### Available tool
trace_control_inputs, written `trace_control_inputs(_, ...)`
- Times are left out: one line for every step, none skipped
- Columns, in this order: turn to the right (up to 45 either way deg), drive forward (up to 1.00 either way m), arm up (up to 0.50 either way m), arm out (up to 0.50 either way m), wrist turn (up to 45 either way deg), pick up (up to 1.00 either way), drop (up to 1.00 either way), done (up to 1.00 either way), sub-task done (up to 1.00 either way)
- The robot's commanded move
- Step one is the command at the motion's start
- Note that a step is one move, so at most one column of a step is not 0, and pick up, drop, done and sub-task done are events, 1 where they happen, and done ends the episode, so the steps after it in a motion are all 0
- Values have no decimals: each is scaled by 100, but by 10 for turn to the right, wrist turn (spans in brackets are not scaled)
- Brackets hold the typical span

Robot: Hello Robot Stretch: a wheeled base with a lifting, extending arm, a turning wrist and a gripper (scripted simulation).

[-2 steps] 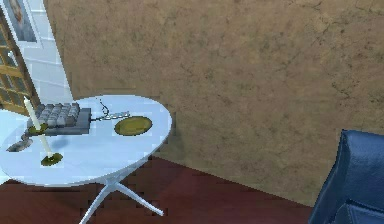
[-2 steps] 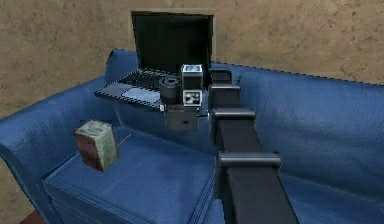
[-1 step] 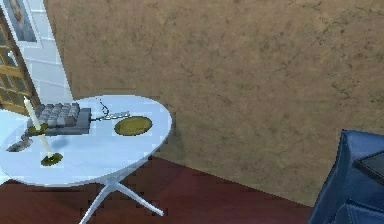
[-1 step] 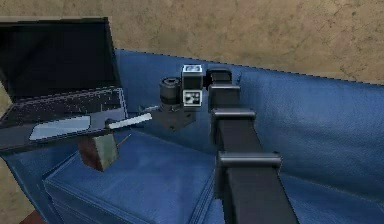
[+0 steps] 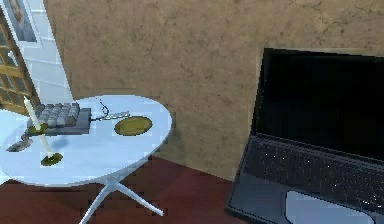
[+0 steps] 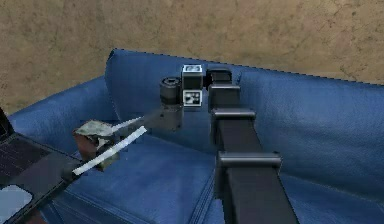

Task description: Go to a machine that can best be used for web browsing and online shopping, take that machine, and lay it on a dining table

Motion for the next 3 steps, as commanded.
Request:
trace_control_inputs(0, 0, 0, 0, -390, 0, 0, 0, 0)
trace_control_inputs(0, 0, 0, -22, 0, 0, 0, 0, 0)
trace_control_inputs(-450, 0, 0, 0, 0, 0, 0, 0, 0)
